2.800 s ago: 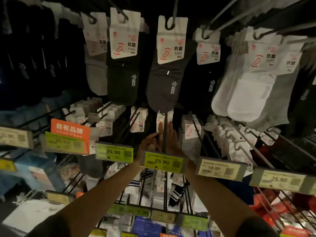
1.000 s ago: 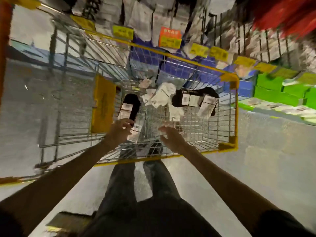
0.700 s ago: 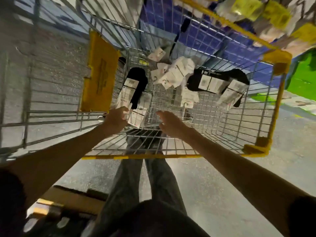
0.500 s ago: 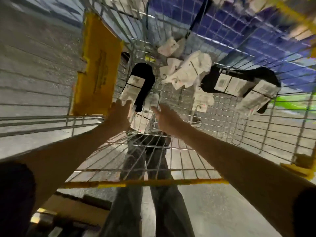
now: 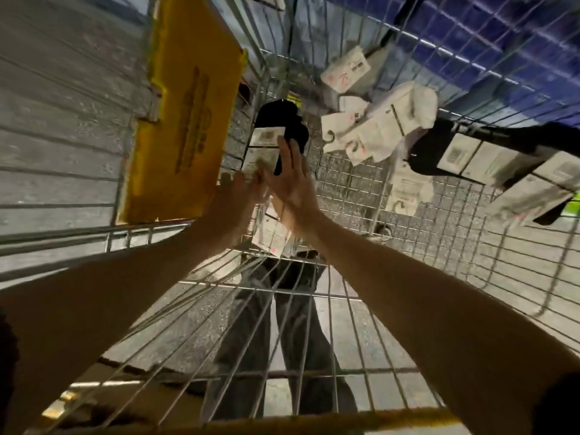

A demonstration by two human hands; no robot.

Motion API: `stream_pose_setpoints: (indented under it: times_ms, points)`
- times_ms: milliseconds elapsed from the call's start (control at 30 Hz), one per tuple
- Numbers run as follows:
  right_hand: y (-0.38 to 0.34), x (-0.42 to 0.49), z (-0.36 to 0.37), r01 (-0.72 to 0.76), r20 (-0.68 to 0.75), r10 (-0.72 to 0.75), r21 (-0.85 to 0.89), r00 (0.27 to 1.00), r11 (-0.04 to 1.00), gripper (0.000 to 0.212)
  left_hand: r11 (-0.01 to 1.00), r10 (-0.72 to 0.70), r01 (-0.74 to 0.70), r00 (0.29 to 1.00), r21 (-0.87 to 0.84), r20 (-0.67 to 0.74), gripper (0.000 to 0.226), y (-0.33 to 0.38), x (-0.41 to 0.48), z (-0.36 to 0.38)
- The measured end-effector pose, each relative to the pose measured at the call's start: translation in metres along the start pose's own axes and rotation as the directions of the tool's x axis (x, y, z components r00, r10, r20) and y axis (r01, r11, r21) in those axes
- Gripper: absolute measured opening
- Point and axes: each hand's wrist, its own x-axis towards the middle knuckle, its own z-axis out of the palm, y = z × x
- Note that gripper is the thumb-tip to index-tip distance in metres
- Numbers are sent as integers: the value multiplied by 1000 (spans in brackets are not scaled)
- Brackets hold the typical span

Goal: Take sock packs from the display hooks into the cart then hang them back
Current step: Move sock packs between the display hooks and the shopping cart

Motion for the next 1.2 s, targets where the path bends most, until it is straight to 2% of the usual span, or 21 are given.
stream_pose_setpoints:
  times_ms: [100, 133, 200, 267, 333, 433, 500, 600, 667, 733, 800, 900, 933, 1033, 1200]
  points:
    - [13, 0, -8, 89, -43, -86, 77, 995, 993, 60, 965, 15, -17, 1000, -261, -10, 47, -5, 0, -8]
    - [17, -1, -14, 45, -28, -41, 196, 999, 980, 59, 928, 17, -41, 998, -369, -67, 43, -6, -1, -16]
    - [21, -6, -32, -53, 11, 54, 462, 998, 885, 52, 855, -5, -89, 984, -511, -179, 25, -8, 0, -37]
    - [22, -12, -51, -58, 10, 65, 613, 998, 788, 43, 756, -12, -105, 985, -646, -174, 22, -12, 3, -52]
    - [26, -21, -68, -61, 5, 78, 668, 997, 742, 43, 698, -4, -102, 989, -708, -146, 25, -14, 5, -69]
    - [33, -33, -78, -56, 28, 51, 731, 998, 680, 46, 619, -13, -133, 984, -774, -179, 27, -16, 6, -90]
    - [38, -40, -85, -125, 102, 74, 744, 992, 656, 54, 521, -42, -100, 989, -848, -142, 28, -16, 4, -101]
    - [44, -50, -94, -202, 188, 83, 815, 979, 544, 56, 276, -103, 42, 995, -960, 14, 29, -13, 2, -115]
    - [45, -54, -104, -264, 252, 86, 864, 964, 429, 47, 147, 0, 194, 981, -970, 196, 40, -10, 1, -118]
    - [47, -60, -116, -331, 315, 102, 904, 944, 272, 35, 101, 153, 324, 929, -941, 337, 54, -10, -3, -113]
    - [52, -67, -121, -407, 398, 93, 907, 913, 106, 38, 73, 271, 424, 863, -903, 427, 71, -11, -10, -106]
    - [52, -75, -121, -458, 464, 95, 886, 881, -76, 45, -25, 384, 535, 785, -844, 486, 67, -4, -18, -102]
    - [50, -75, -120, -465, 477, 104, 877, 873, -122, 49, -50, 369, 542, 791, -839, 489, 68, 1, -18, -101]
    - [39, -75, -115, -472, 503, 106, 852, 858, -226, 61, -13, 221, 473, 861, -881, 459, 81, 13, -20, -98]
    - [24, -76, -110, -446, 467, -1, 844, 884, -299, 51, 103, -36, 272, 962, -957, 270, 67, 25, -28, -99]
